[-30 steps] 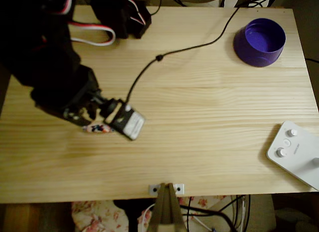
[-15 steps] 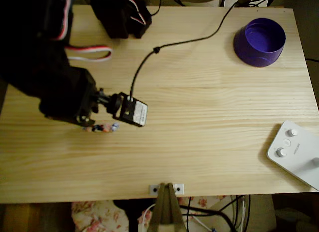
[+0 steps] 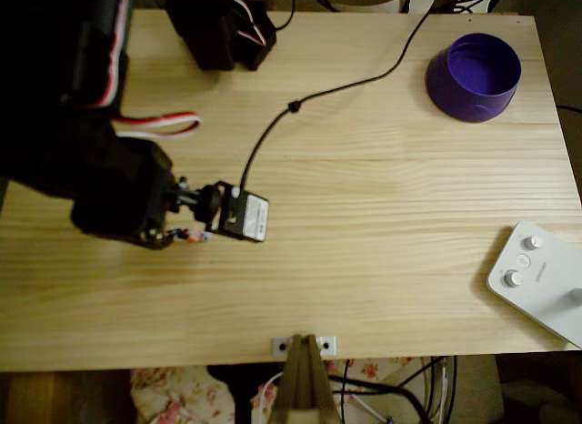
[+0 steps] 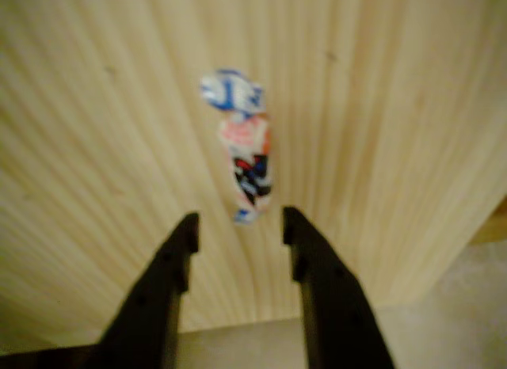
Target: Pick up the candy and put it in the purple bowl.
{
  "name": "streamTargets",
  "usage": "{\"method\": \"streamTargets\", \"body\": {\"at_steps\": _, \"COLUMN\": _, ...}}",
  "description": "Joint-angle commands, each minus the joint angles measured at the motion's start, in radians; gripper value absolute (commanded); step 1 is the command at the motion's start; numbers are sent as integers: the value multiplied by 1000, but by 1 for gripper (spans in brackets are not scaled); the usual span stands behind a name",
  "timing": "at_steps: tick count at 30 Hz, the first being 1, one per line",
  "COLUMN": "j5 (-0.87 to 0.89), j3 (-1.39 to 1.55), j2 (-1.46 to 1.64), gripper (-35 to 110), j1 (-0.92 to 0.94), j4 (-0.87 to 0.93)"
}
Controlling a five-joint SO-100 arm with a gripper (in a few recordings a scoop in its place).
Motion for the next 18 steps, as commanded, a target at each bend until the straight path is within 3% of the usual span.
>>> {"method": "streamTargets", "body": {"at_steps": 1, "j5": -3, "j3": -89, "j2": 8, "gripper": 15, "j1": 5, "j4": 14}}
{"method": "streamTargets", "body": {"at_steps": 18, "j5": 54, "j3": -89, "j2": -60, "gripper": 17, "j1": -9, "j4": -44}}
